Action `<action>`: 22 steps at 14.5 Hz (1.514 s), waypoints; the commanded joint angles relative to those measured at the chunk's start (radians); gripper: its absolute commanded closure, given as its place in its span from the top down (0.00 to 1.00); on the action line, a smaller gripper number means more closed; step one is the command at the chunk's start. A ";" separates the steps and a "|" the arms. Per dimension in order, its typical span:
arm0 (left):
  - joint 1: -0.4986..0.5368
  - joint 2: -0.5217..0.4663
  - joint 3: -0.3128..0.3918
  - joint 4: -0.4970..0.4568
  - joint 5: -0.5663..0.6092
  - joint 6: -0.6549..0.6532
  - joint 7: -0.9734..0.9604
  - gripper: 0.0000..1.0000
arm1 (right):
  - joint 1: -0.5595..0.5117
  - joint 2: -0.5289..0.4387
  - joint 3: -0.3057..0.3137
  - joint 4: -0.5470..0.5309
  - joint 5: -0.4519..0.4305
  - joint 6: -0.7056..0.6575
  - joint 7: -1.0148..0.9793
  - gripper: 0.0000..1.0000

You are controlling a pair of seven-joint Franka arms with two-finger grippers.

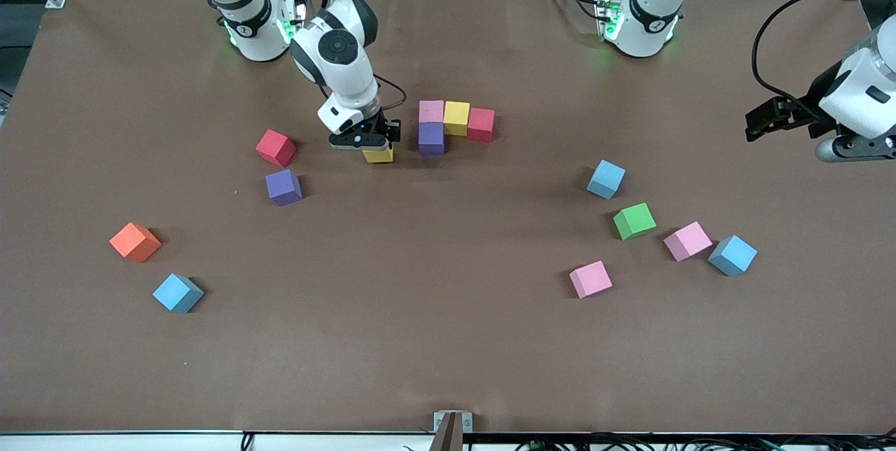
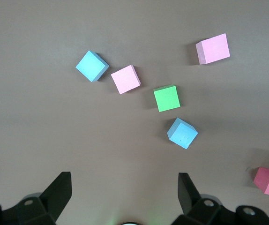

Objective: Arrange 11 blocks into digit 3
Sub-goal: 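Grasp the loose yellow block with the right gripper, then carry the yellow block below the purple block with the right gripper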

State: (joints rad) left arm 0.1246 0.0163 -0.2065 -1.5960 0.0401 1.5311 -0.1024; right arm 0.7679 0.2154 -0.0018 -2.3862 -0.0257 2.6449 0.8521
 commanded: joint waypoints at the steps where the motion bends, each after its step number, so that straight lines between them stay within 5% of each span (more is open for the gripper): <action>1: 0.003 -0.022 -0.002 -0.022 -0.016 0.007 0.001 1.00 | -0.002 -0.005 0.000 0.109 0.001 -0.126 -0.002 0.01; 9: 0.003 -0.021 -0.001 -0.019 -0.016 0.012 0.001 1.00 | 0.005 0.212 0.000 0.531 0.105 -0.361 -0.008 0.01; 15: 0.003 -0.021 -0.001 -0.019 -0.016 0.012 0.001 1.00 | 0.042 0.318 0.000 0.550 0.122 -0.267 -0.011 0.02; 22: 0.003 -0.022 -0.002 -0.022 -0.016 0.008 0.003 1.00 | 0.071 0.337 -0.003 0.490 0.121 -0.188 -0.001 0.02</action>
State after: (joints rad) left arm 0.1245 0.0163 -0.2068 -1.5991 0.0401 1.5314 -0.1025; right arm 0.8287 0.5608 0.0006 -1.8616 0.0808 2.4243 0.8526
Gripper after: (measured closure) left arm 0.000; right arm 0.374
